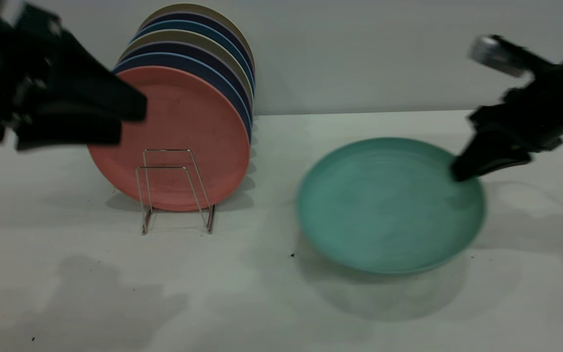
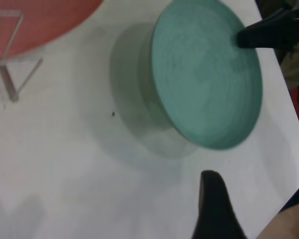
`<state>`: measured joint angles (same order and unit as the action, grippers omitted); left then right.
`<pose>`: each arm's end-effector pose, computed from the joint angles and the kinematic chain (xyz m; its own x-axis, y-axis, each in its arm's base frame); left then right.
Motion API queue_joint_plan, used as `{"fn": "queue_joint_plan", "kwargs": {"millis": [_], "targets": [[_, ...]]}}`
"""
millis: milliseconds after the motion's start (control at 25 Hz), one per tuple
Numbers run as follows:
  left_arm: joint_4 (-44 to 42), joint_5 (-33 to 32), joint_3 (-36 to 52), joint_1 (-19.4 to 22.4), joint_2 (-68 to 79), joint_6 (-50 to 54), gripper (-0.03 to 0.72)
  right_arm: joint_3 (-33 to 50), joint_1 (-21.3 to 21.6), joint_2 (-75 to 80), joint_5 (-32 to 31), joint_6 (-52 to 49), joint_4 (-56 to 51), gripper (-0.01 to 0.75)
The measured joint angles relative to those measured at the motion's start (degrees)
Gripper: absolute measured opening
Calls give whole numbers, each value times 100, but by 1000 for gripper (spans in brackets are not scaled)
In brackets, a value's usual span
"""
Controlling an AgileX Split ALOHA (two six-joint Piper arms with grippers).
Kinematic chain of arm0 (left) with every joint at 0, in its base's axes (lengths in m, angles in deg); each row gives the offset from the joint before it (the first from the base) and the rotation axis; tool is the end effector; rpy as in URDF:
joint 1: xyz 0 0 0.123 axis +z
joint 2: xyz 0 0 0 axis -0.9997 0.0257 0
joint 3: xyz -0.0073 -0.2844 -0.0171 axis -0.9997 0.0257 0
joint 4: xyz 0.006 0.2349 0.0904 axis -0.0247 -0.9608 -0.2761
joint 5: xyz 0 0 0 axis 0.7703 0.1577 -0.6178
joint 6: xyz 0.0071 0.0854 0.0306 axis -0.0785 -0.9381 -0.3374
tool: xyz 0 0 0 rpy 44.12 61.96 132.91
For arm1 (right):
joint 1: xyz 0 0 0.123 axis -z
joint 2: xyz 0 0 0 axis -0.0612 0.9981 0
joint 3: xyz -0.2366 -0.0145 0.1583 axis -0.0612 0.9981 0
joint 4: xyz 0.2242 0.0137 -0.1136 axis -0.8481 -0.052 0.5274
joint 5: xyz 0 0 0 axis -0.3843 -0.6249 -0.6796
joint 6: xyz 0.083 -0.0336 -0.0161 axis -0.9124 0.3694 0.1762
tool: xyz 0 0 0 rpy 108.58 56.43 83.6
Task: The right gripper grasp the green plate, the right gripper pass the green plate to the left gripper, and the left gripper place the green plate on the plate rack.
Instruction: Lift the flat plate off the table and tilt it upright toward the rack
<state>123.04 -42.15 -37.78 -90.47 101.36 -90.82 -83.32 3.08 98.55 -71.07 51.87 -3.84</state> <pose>0.2667 -0.0639 0.1772 -0.8567 -0.1252 -0.5004 0.2293 0.7766 -0.5868 0.4035 0.0510 0.0922 -0.8783 -0.2018 -0.4333 -0.3915 0.8238 0.4099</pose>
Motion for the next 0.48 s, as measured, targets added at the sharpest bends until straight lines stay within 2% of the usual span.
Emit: {"fn": "queue_joint_plan", "kwargs": {"millis": [280, 480], "targets": [[559, 18, -7, 0, 842, -310, 486, 0, -888, 0, -217, 411, -883, 14], [764, 65, -14, 0, 1035, -436, 486, 0, -1221, 0, -439, 667, -1495, 15]]}}
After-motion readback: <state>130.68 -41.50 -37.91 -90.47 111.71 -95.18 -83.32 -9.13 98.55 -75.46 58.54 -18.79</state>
